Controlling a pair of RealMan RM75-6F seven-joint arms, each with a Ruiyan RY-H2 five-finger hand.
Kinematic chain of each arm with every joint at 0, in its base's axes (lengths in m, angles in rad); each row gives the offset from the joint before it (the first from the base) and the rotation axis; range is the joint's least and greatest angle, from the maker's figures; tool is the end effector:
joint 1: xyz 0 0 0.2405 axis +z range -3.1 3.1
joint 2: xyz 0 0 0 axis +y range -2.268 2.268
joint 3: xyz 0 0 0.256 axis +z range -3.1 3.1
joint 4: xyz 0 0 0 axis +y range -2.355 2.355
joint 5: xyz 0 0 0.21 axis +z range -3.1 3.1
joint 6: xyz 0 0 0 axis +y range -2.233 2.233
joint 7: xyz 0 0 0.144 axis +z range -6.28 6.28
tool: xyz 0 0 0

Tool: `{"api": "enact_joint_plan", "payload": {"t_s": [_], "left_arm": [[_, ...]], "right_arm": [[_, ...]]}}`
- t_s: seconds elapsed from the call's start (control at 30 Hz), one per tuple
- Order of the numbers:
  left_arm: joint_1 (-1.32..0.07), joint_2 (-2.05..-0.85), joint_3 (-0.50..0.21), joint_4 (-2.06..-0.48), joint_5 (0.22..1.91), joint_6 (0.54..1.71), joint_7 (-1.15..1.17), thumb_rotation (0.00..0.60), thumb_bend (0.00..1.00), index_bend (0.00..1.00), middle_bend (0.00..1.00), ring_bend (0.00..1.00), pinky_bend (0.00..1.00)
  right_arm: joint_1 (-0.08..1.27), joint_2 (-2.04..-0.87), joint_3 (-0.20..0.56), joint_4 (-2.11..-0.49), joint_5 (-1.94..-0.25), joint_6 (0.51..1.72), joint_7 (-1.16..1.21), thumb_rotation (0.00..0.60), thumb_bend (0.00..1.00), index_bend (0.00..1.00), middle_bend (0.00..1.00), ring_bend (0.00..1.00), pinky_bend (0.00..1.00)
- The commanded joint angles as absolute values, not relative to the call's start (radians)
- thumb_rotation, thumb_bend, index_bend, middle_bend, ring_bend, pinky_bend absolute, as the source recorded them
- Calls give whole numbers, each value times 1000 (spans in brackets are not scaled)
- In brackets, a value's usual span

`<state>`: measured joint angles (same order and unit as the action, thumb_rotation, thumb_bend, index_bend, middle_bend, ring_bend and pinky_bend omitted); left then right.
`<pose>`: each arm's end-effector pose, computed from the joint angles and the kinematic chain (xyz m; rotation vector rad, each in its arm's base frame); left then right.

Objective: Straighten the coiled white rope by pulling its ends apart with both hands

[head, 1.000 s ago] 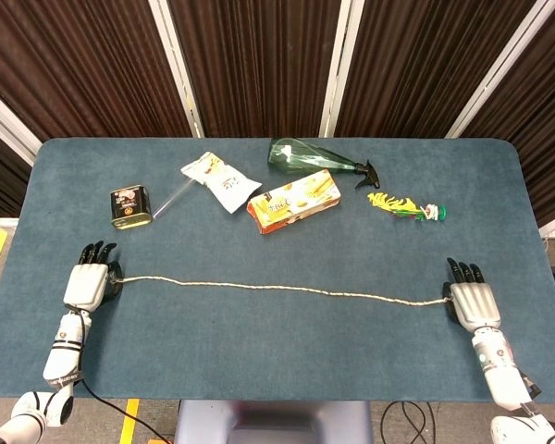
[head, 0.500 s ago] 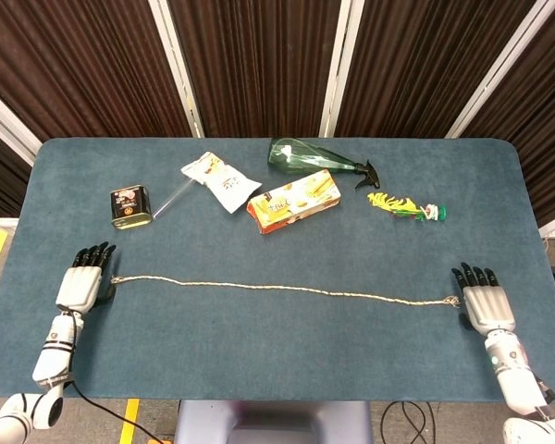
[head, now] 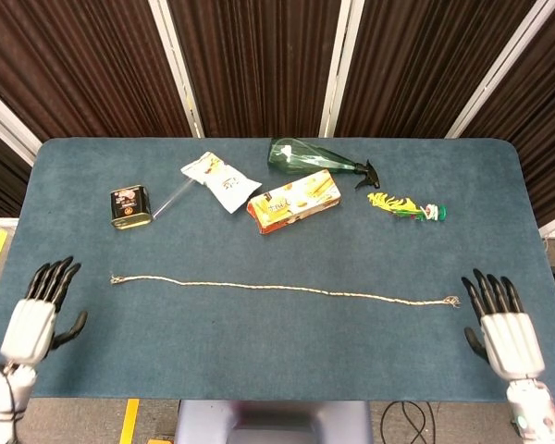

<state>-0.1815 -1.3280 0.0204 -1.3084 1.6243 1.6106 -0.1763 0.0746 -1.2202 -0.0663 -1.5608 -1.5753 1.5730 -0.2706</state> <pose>-0.3105 0.1989 0.1168 -1.4967 -0.8189 -1.1421 -0.3064 -0.1530 0.1235 1.5263 -0.7208 0.7579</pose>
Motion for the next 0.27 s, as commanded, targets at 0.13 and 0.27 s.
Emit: {"api": "enact_joint_plan", "payload": {"t_s": [0.13,0.27], "left_arm": [[-147,-1251,75,-1375,1673,1613,-129,600,418,0,0,0,47],[-149,-1239,72,-1390,1662,1591,-129,600,418,0,0,0,47]], "right_arm": [[41,-1186,-95,-1603,-1606,1576,-281,600,410,0,0,0,0],[42,-1176,-86,-1613,-1589,1558,-277,600,410,0,0,0,0]]}}
